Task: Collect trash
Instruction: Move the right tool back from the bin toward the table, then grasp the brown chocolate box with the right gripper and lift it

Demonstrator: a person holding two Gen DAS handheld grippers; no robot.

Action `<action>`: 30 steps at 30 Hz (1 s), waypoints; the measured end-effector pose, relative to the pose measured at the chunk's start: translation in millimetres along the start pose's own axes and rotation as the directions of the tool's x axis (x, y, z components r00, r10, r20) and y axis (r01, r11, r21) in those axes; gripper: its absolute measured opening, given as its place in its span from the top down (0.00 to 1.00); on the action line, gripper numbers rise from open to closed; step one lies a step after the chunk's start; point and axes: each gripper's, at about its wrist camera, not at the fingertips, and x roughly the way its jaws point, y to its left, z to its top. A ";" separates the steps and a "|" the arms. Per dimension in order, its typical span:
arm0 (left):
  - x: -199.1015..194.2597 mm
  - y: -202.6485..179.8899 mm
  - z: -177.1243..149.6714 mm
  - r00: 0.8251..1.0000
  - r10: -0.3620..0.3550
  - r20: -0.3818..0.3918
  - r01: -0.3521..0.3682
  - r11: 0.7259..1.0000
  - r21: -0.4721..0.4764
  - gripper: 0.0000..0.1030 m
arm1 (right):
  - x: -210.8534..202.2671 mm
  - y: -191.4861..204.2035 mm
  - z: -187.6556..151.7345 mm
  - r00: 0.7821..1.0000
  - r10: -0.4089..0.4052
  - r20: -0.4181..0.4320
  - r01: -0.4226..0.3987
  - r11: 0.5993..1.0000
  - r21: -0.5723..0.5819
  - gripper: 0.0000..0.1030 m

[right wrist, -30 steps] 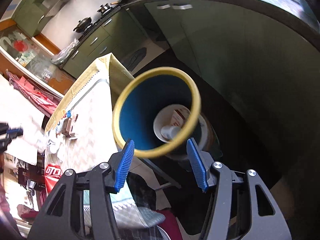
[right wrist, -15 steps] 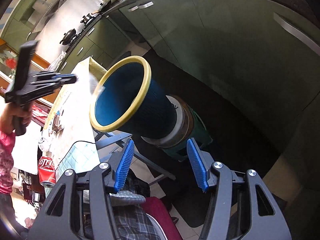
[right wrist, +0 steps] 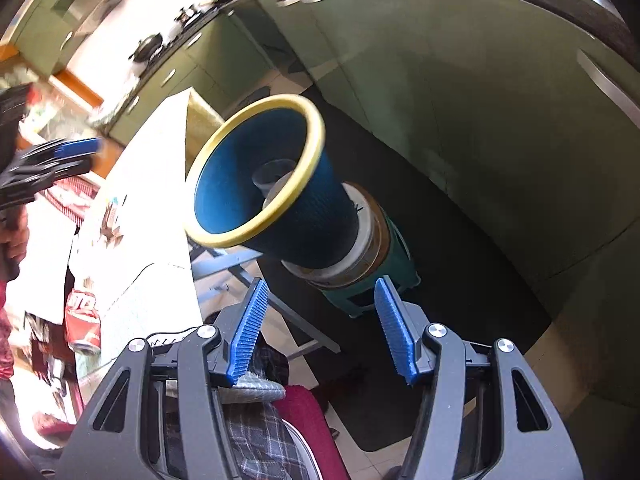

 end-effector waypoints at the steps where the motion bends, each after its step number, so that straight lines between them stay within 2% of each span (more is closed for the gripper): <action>1: -13.1 6.6 -14.8 1.000 0.007 0.014 -0.006 1.000 -0.021 0.37 | 2.9 8.0 2.5 1.000 -0.001 -0.011 0.001 1.000 -0.020 0.44; 3: -37.4 23.0 -47.8 0.999 0.043 0.032 -0.040 0.995 -0.093 0.26 | 10.3 29.9 8.8 0.999 -0.005 -0.035 0.003 0.998 -0.068 0.44; 6: -66.5 53.2 -105.6 0.997 0.079 0.028 -0.070 0.971 -0.230 0.21 | 24.8 76.8 20.0 0.997 0.005 -0.076 -0.018 0.986 -0.164 0.44; 10: -91.2 92.0 -187.1 0.991 0.131 -0.024 -0.130 0.902 -0.411 0.17 | 47.0 163.3 36.4 0.992 0.011 -0.125 -0.053 0.942 -0.332 0.44; 14: -106.3 115.3 -259.6 0.991 0.117 -0.062 -0.132 0.830 -0.542 0.16 | 71.7 259.6 50.0 0.980 0.042 -0.195 -0.137 0.852 -0.505 0.44; 16: -111.3 122.7 -287.8 0.992 0.105 -0.068 -0.125 0.809 -0.575 0.16 | 87.3 307.0 55.7 0.966 0.058 -0.252 -0.200 0.782 -0.590 0.44; 19: -112.8 119.4 -319.7 0.993 0.085 -0.084 -0.119 0.786 -0.606 0.15 | 110.3 375.7 60.4 0.955 0.040 -0.295 -0.259 0.600 -0.757 0.42; 20: -114.0 117.3 -329.3 0.994 0.078 -0.082 -0.112 0.782 -0.613 0.15 | 120.2 394.9 60.6 0.951 0.006 -0.308 -0.265 0.523 -0.810 0.36; 21: -114.1 115.2 -336.1 0.994 0.074 -0.083 -0.110 0.778 -0.618 0.15 | 128.6 409.3 57.5 0.953 -0.026 -0.301 -0.256 0.458 -0.851 0.36; 23: -114.7 111.0 -348.2 0.994 0.061 -0.088 -0.103 0.774 -0.625 0.15 | 147.8 433.2 54.5 0.951 -0.084 -0.299 -0.251 0.360 -0.899 0.36; 28: -114.1 106.0 -359.1 0.994 0.035 -0.101 -0.092 0.762 -0.640 0.15 | 193.9 455.0 52.1 0.935 -0.210 -0.287 -0.245 0.206 -0.947 0.36; 30: -114.2 105.0 -358.9 0.994 0.030 -0.107 -0.092 0.761 -0.642 0.15 | 207.3 460.8 53.0 0.925 -0.241 -0.295 -0.257 0.176 -0.950 0.36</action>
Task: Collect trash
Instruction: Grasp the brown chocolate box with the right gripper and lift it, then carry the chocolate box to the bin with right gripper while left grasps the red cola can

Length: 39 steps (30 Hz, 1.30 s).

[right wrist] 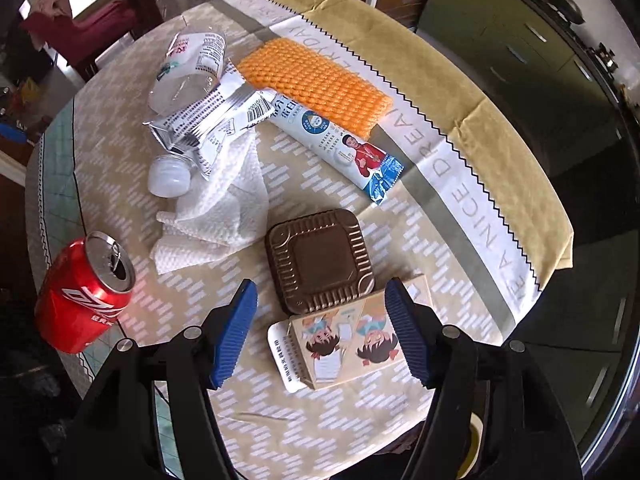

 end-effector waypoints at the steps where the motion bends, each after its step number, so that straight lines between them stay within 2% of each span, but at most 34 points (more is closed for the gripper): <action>1: 0.6 -0.1 -0.4 1.000 -0.002 -0.003 0.002 1.000 -0.002 0.15 | 4.5 -2.5 3.9 1.000 0.004 -0.011 -0.004 1.000 -0.010 0.36; 10: 6.7 -7.0 3.9 0.999 -0.002 -0.033 0.003 1.000 0.009 0.15 | 42.2 -12.3 21.2 0.993 0.044 -0.108 -0.051 0.997 -0.064 0.36; 15: 8.1 -12.6 3.6 0.999 -0.002 -0.046 0.003 1.000 0.028 0.15 | 53.5 -16.7 23.0 0.992 0.074 -0.104 -0.079 0.996 -0.043 0.39; 22: 13.1 -15.4 11.1 0.997 0.004 -0.076 -0.004 1.000 0.004 0.15 | 43.5 -29.4 19.4 0.990 0.138 -0.008 -0.137 0.989 0.055 0.42; 28: 27.7 -22.7 26.7 0.989 0.010 -0.149 -0.025 0.995 -0.095 0.14 | -6.2 -36.7 0.4 0.976 0.174 0.134 -0.193 0.971 0.144 0.42; 33: 42.9 -35.2 39.0 0.985 0.022 -0.173 -0.054 0.982 -0.182 0.14 | -57.7 -32.0 -37.1 0.952 0.176 0.249 -0.234 0.945 0.228 0.42; 37: 54.9 -44.0 46.0 0.981 0.024 -0.191 -0.071 0.968 -0.240 0.14 | -86.7 -31.9 -73.9 0.949 0.129 0.288 -0.219 0.926 0.308 0.42; 39: 60.4 -48.3 48.9 0.980 0.022 -0.198 -0.074 0.963 -0.260 0.14 | -97.7 -36.4 -97.0 0.954 0.091 0.286 -0.195 0.913 0.357 0.42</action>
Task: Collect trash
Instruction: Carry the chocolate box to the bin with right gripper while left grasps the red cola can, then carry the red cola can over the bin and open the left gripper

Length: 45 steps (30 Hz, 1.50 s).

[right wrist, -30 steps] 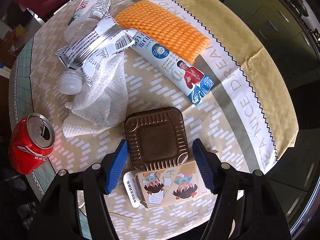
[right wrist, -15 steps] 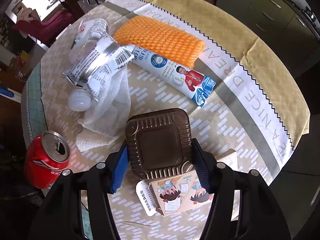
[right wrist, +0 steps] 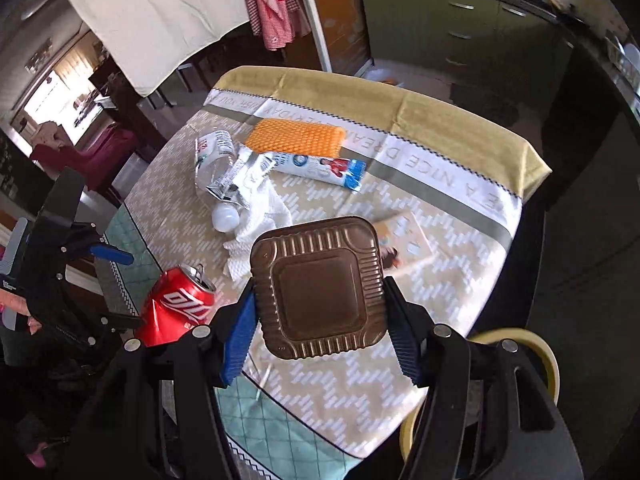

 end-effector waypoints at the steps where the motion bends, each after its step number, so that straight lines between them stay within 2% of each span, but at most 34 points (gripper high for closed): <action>1: 2.5 -1.6 1.7 1.000 0.004 -0.007 -0.004 1.000 -0.014 0.14 | -7.9 -7.8 -10.4 0.999 -0.034 -0.001 0.034 0.999 0.024 0.42; 4: 8.6 -7.6 6.4 1.000 0.000 -0.018 -0.001 0.999 -0.035 0.14 | -20.5 -42.3 -48.5 0.987 -0.159 -0.036 0.163 0.981 0.110 0.42; 7: 13.8 -12.8 10.4 1.000 -0.010 -0.025 0.008 0.999 -0.045 0.14 | -10.9 -85.6 -83.8 0.946 -0.298 -0.132 0.318 0.930 0.184 0.42; 10: 21.1 -17.0 12.2 0.999 -0.012 -0.046 0.009 0.998 -0.056 0.14 | 8.1 -123.4 -120.0 0.912 -0.347 -0.220 0.395 0.888 0.236 0.42; 15: 32.1 -23.0 13.7 0.997 -0.005 -0.079 0.000 0.998 -0.059 0.14 | 38.7 -165.8 -158.6 0.888 -0.352 -0.294 0.433 0.855 0.285 0.40; 16: 34.0 -24.7 13.8 0.997 -0.004 -0.081 -0.001 0.998 -0.062 0.14 | 44.3 -171.3 -162.6 0.883 -0.356 -0.305 0.441 0.853 0.281 0.37; 17: 35.4 -25.6 14.1 0.997 -0.001 -0.082 -0.004 0.998 -0.063 0.14 | 48.6 -175.8 -165.9 0.877 -0.364 -0.314 0.451 0.848 0.277 0.28; 19: 39.3 -27.9 14.5 0.996 -0.003 -0.089 -0.003 0.998 -0.065 0.14 | 49.9 -181.3 -170.3 0.868 -0.388 -0.311 0.475 0.832 0.286 0.22; 20: 40.0 -27.7 14.6 0.996 -0.001 -0.089 -0.005 0.998 -0.068 0.14 | 46.6 -181.8 -172.1 0.874 -0.384 -0.298 0.468 0.831 0.302 0.22; 22: 40.4 -26.4 15.6 0.996 -0.002 -0.091 -0.005 0.997 -0.071 0.14 | 31.4 -177.9 -176.9 0.902 -0.363 -0.235 0.427 0.833 0.351 0.22; 28: 46.2 -18.3 24.6 0.996 -0.018 -0.091 0.010 0.996 -0.088 0.17 | -16.6 -139.3 -214.3 0.939 -0.341 -0.043 0.322 0.829 0.457 0.22; 33: 48.7 -17.5 25.4 0.997 -0.035 -0.071 0.029 0.997 -0.078 0.49 | -27.0 -107.2 -257.8 0.949 -0.314 0.015 0.262 0.817 0.514 0.22; 36: 47.8 -19.9 25.9 0.998 -0.030 -0.061 0.025 0.997 -0.073 0.60 | -28.0 -95.8 -284.2 0.951 -0.309 0.023 0.248 0.802 0.544 0.22; 39: 44.6 -19.8 26.6 0.999 -0.026 -0.045 0.023 0.997 -0.067 0.65 | -26.9 -89.3 -308.9 0.956 -0.291 0.040 0.216 0.789 0.576 0.22; 45: 27.9 -18.9 25.6 1.000 0.002 -0.005 -0.002 1.000 -0.025 0.66 | -26.4 -81.2 -336.9 0.954 -0.293 0.067 0.192 0.765 0.614 0.22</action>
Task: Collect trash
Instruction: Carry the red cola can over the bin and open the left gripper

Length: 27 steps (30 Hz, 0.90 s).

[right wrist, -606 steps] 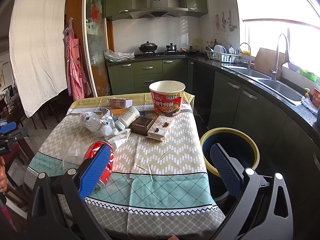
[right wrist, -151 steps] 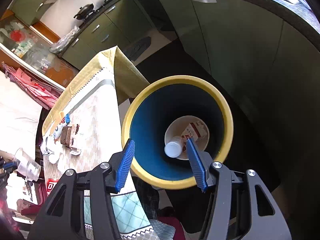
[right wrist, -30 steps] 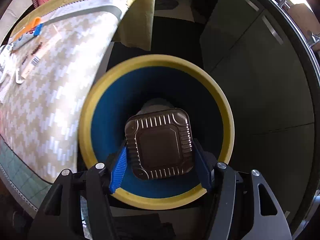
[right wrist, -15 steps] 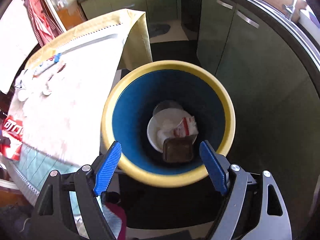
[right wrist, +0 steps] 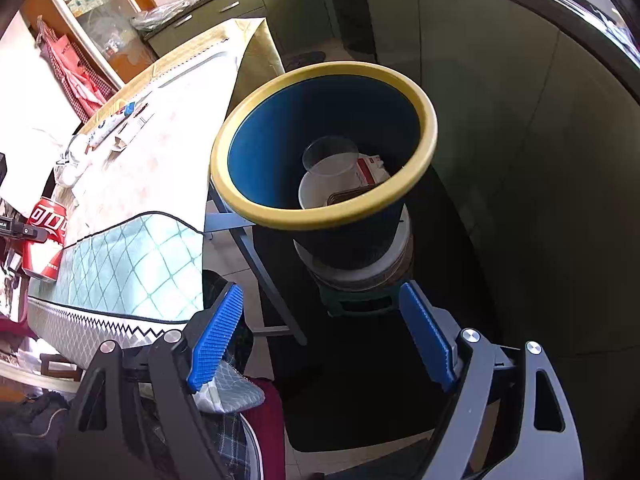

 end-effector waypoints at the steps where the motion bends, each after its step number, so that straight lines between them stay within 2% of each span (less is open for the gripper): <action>1: -5.3 -1.0 0.7 1.000 0.005 0.008 -0.006 1.000 0.009 0.66 | -1.5 -1.2 -1.9 1.000 0.004 0.004 -0.004 1.000 0.009 0.22; 10: -41.0 -17.1 1.7 0.998 0.014 0.062 -0.021 0.995 0.101 0.67 | 7.8 -18.3 -10.5 1.000 0.015 -0.009 -0.015 0.998 0.068 0.22; 18: -57.1 -42.1 11.9 0.996 -0.001 0.092 -0.014 0.988 0.157 0.67 | 9.9 -28.0 -17.2 1.000 0.019 -0.002 -0.018 0.994 0.104 0.22; 22: -67.4 -72.3 21.7 0.993 -0.029 0.114 0.004 0.977 0.212 0.67 | 3.9 -34.0 -23.8 1.000 0.010 0.010 -0.012 0.992 0.129 0.22; 27: -82.4 -143.3 46.1 0.984 -0.086 0.156 0.029 0.941 0.336 0.67 | -3.1 -45.8 -41.4 1.000 -0.018 0.005 0.017 0.986 0.166 0.22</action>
